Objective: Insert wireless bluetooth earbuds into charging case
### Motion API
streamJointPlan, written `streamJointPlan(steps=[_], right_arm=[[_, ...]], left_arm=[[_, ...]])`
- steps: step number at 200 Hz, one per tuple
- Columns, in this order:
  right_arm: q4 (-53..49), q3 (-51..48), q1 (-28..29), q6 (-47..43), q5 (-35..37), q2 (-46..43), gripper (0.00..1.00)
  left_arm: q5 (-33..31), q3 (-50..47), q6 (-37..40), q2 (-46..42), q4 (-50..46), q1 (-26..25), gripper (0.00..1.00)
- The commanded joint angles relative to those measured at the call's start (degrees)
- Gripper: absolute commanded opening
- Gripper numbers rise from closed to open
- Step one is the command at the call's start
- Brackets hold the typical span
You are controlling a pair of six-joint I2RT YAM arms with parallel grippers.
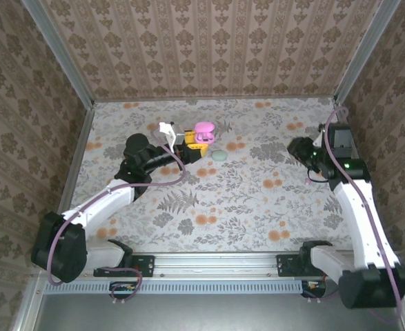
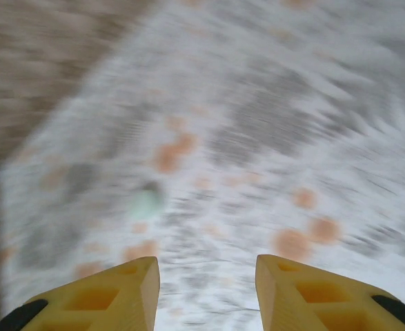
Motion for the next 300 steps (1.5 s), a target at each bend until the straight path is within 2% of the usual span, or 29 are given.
streamJointPlan(steps=[1, 14, 28, 65, 161, 199, 300], right_arm=[[-3.70, -7.72, -7.29, -1.90, 1.80, 4.71, 0.43], [-2.04, -9.03, -10.88, -3.01, 1.14, 7.26, 0.43], [-0.44, -9.21, -12.64, -4.33, 2.92, 9.74, 0.43], [3.36, -7.57, -16.65, -6.54, 0.82, 17.62, 0.46], [6.07, -0.09, -17.13, -11.42, -2.25, 33.80, 0.48], [5.16, 0.46, -16.95, -11.39, -2.34, 36.37, 0.49], [4.40, -3.00, -13.24, -8.57, -5.10, 34.06, 0.47]], left_arm=[[-0.09, 1.36, 0.08, -1.87, 1.31, 0.07, 0.26], [0.10, 1.42, 0.17, -1.94, 1.06, -0.04, 0.26], [0.06, 1.53, 0.42, -1.96, 0.71, -0.05, 0.26], [-0.01, 1.58, 0.61, -1.68, 0.79, -0.05, 0.26], [-0.57, 1.49, 1.41, -1.94, -0.39, 0.22, 0.26], [-0.76, 1.39, 1.46, -2.06, -0.71, 0.31, 0.26], [-0.57, 1.93, 1.24, -1.43, -0.43, 0.40, 0.26]])
